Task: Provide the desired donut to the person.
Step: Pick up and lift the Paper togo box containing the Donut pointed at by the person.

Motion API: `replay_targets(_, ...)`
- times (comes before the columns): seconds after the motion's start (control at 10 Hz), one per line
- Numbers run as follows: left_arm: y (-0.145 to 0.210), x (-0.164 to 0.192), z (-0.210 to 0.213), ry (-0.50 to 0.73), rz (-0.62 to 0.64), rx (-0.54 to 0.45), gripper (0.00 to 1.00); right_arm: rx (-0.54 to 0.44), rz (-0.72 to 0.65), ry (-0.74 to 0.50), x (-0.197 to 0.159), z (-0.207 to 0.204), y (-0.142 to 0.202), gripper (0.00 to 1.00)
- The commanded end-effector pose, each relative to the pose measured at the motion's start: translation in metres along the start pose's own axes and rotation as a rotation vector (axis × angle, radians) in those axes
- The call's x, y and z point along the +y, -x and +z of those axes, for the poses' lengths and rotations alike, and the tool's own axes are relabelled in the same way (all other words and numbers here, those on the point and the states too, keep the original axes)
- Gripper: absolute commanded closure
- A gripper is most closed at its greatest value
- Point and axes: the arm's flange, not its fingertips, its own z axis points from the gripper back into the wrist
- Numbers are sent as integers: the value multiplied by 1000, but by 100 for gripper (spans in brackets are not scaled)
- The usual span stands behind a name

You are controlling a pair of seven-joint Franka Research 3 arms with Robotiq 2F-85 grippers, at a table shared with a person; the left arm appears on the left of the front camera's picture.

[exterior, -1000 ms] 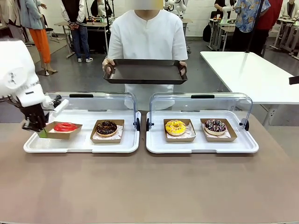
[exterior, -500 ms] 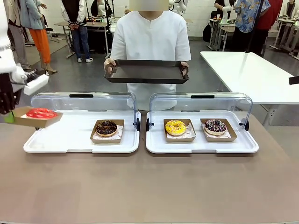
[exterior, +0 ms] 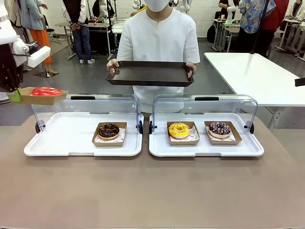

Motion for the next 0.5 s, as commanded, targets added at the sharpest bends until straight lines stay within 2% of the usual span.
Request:
replay_targets(0.0,-8,15,1,27,35,-81,100,-2,1,-1,0,0,0,0)
replay_targets(0.3,-3,20,-6,18,65,-108,100,-2,1,-1,0,0,0,0)
replay_targets(0.4,-8,17,-7,34,22,-72,100,-2,1,-1,0,0,0,0)
